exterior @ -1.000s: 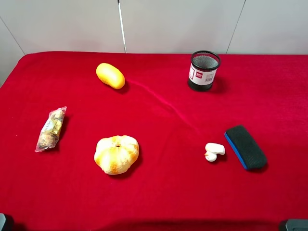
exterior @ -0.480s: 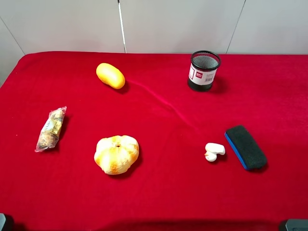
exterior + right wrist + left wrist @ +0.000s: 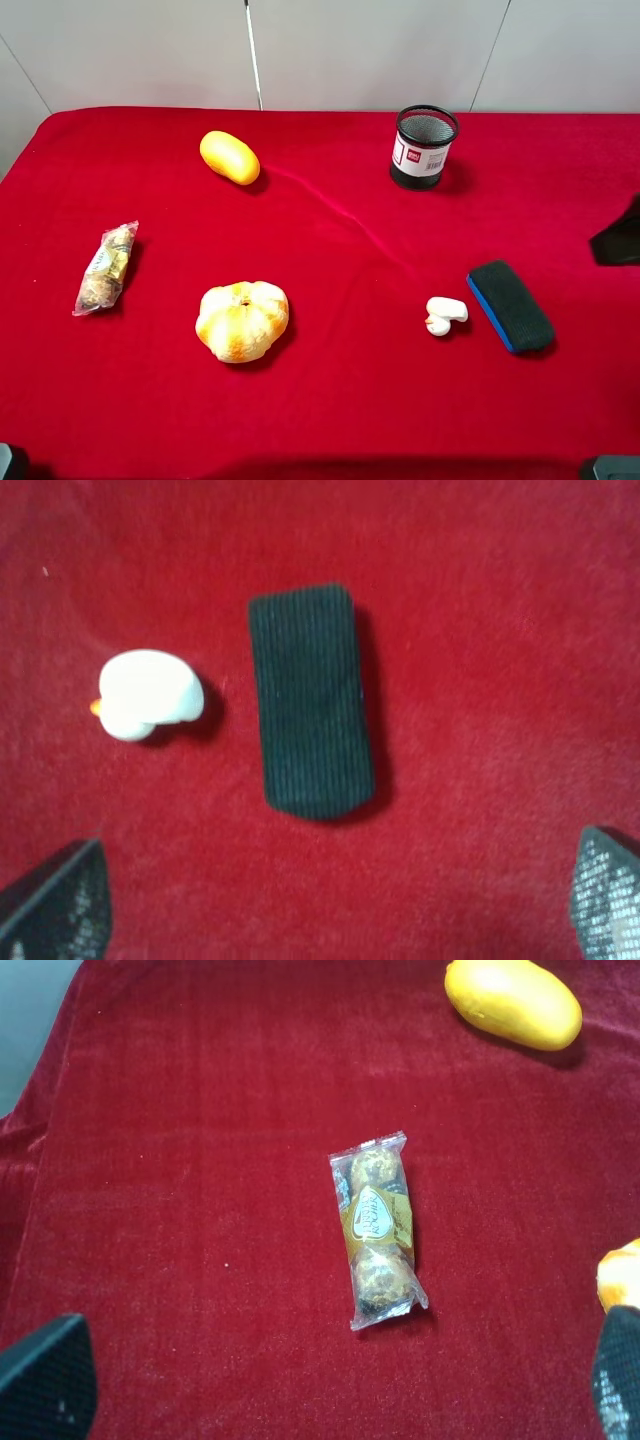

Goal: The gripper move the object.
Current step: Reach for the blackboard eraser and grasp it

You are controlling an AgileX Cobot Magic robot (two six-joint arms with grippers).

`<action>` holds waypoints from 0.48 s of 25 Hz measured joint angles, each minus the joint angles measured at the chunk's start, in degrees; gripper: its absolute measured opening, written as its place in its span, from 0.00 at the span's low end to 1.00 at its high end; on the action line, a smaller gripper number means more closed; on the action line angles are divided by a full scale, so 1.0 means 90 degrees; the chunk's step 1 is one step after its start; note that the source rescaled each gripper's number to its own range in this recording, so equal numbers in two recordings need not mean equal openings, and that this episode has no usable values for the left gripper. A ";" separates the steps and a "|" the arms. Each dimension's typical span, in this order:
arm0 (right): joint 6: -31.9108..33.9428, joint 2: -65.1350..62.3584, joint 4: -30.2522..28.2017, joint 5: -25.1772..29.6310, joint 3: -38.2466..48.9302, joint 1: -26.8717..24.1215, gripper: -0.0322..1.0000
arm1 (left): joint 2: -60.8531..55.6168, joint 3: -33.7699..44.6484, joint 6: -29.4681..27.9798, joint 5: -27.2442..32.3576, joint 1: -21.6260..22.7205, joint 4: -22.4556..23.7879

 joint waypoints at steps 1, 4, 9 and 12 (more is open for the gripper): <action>0.0000 0.0145 0.0014 0.0000 0.0000 0.0000 1.00 | 0.0000 0.0000 0.0000 0.0000 0.0000 0.0000; 0.0000 0.0539 0.0037 -0.0011 0.0000 0.0000 1.00 | 0.0000 0.0000 0.0000 0.0000 0.0000 0.0000; 0.0000 0.1059 -0.0116 -0.0233 -0.0021 0.0321 1.00 | 0.0000 0.0000 0.0000 0.0000 0.0000 0.0000; 0.0226 0.1475 -0.0353 -0.0407 -0.0021 0.0601 1.00 | 0.0000 0.0000 0.0000 0.0000 0.0000 0.0000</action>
